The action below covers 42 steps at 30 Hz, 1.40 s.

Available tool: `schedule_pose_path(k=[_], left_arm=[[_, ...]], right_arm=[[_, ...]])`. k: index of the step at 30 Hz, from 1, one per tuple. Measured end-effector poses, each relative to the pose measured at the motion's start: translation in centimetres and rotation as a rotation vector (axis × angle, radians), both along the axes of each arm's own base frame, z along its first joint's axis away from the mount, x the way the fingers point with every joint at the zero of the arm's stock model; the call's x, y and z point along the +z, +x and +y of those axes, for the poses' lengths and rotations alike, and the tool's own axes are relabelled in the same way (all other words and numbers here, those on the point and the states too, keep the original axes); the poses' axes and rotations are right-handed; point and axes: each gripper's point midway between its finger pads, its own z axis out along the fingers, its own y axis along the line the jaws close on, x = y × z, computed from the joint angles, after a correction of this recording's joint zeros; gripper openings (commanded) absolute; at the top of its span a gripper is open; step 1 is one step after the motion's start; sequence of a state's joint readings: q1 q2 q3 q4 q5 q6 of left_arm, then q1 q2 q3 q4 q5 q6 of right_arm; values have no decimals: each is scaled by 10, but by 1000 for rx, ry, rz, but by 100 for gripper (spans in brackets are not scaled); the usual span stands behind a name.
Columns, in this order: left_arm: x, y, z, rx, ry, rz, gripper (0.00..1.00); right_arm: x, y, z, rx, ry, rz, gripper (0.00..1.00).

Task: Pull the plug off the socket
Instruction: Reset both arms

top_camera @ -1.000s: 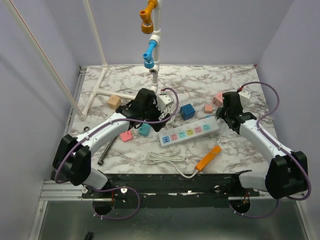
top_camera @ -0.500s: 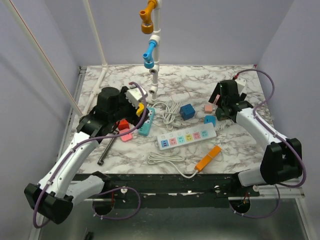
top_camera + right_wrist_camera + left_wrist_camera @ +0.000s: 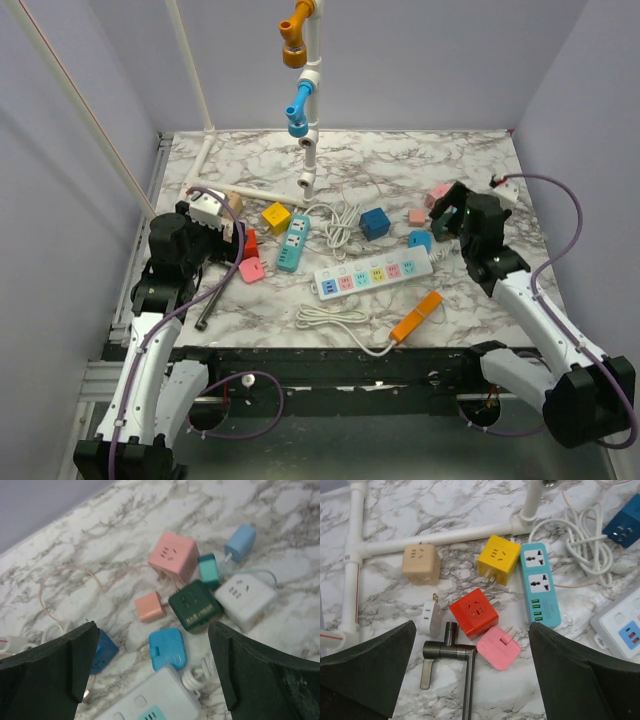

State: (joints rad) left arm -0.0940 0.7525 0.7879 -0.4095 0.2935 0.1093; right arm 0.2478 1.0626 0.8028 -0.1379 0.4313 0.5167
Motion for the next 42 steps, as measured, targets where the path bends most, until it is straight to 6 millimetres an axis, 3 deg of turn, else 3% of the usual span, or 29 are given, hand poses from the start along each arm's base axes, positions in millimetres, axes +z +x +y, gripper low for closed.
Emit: schedule_pose_path(k=[6,11,20,27,42], left_arm=[[-54,10,22,141,2,55,98],[-74,21,34,214,18,38,98],[-99,31,35,219,4,-58,98],[-127,36,38,227,6,-93,98],[-95,68,59,293,-63,-267,98]], right_arm=[[-60,-33,-11,-34,18,-3,100],[-64,-24,-17,-50,-33,-10,100],[-105,-21,-36,-122,-149,14,100],[-107,-11,-45,-133,-250,-49,100],[-126,4,-60,-184,-313,-53,100]])
